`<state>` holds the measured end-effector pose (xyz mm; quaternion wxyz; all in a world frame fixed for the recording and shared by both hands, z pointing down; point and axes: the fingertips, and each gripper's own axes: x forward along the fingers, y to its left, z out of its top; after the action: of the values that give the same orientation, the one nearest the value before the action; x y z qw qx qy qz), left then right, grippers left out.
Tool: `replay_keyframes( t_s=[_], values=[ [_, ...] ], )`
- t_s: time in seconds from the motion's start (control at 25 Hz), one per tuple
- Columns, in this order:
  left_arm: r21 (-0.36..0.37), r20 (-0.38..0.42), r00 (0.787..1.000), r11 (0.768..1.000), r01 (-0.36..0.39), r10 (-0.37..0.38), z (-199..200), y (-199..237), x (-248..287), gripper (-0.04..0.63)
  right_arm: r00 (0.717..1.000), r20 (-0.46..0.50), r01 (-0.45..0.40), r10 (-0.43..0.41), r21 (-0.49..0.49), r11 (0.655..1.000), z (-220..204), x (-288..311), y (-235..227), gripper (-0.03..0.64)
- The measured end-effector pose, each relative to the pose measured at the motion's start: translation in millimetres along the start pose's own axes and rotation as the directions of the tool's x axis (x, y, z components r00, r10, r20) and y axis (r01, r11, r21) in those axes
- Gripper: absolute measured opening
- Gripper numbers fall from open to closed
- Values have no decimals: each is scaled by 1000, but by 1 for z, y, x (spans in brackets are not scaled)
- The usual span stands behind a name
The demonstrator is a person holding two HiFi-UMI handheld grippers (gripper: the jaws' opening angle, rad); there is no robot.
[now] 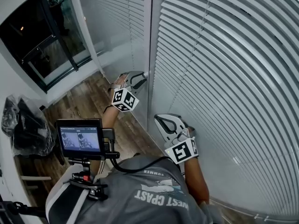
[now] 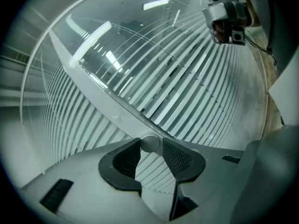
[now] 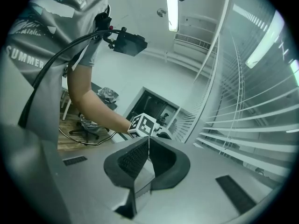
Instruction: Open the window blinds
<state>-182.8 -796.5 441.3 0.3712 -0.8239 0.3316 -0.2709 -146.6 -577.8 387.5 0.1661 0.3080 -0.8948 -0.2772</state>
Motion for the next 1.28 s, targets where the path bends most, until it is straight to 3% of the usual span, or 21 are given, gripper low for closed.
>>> replay_keyframes(
  t_s=[0.2,0.28,0.36,0.4,0.44,0.48,0.6,0.64,0.68,0.72,0.76,0.8,0.84,0.92,0.96,1.0,1.04,1.08,1.16,1.24,1.28],
  values=[
    [44,3,1000,999,-8,8,-4,11,9,129,1000,-20,4,-4,9,1000,-3,22,-9,3],
    [-91,10,1000,996,-8,9,-9,4,7,126,1000,-25,10,-10,13,1000,-10,26,0,3],
    [-349,48,999,937,19,-2,-11,-3,5,124,1000,-24,9,-9,17,1000,-15,26,6,3],
    [-488,83,997,872,42,-2,-9,0,6,124,1000,-24,6,-5,19,1000,-16,26,5,3],
    [-625,126,992,777,74,6,-8,5,7,124,1000,-22,1,-1,18,1000,-16,28,0,3],
    [-754,175,984,646,122,20,-8,11,10,124,1000,-18,-3,3,12,1000,-14,30,-5,3],
    [-940,328,940,132,314,97,-15,18,18,124,1000,-21,6,-6,-2,1000,-15,36,-11,3],
    [-932,360,924,7,362,128,-19,17,19,124,1000,-24,10,-10,1,1000,-18,39,-8,3],
    [-916,381,912,-70,394,153,-22,16,19,126,1000,-26,12,-11,4,1000,-21,43,-4,3],
    [-906,390,905,-104,410,168,-27,15,19,126,1000,-27,10,-9,7,1000,-24,47,0,3],
    [-908,390,905,-93,408,168,-31,14,18,126,1000,-27,5,-5,10,1000,-26,50,3,3],
    [-921,380,913,-28,388,149,-34,12,17,124,1000,-29,0,0,13,1000,-28,53,6,3],
    [-932,359,926,94,350,114,-35,9,16,124,1000,-30,-4,4,16,1000,-29,54,8,3],
    [-867,263,964,446,222,31,-34,3,16,127,1000,-29,-8,8,21,1000,-30,55,9,3],
    [-768,192,981,623,149,2,-36,-1,17,139,1000,-29,-8,9,22,1000,-31,55,10,3],
    [-638,114,993,766,83,-13,-39,-4,18,146,999,-31,-10,10,22,1000,-32,56,11,3],
    [-501,40,999,865,31,-13,-45,-7,19,146,999,-34,-12,13,22,1000,-34,57,12,3],
    [-385,-21,1000,923,-7,-1,-50,-7,20,146,999,-38,-15,16,22,1000,-34,57,13,3],
    [-289,-76,997,957,-35,14,-53,-4,22,102,999,-41,-18,19,23,1000,-32,55,11,3],
    [-422,-51,999,907,-6,-17,-51,-2,24,83,999,-42,-18,19,25,1000,-30,52,6,3],
    [-536,-11,999,844,21,-32,-49,-2,24,63,999,-43,-19,20,25,999,-29,51,4,3]
  ],
)
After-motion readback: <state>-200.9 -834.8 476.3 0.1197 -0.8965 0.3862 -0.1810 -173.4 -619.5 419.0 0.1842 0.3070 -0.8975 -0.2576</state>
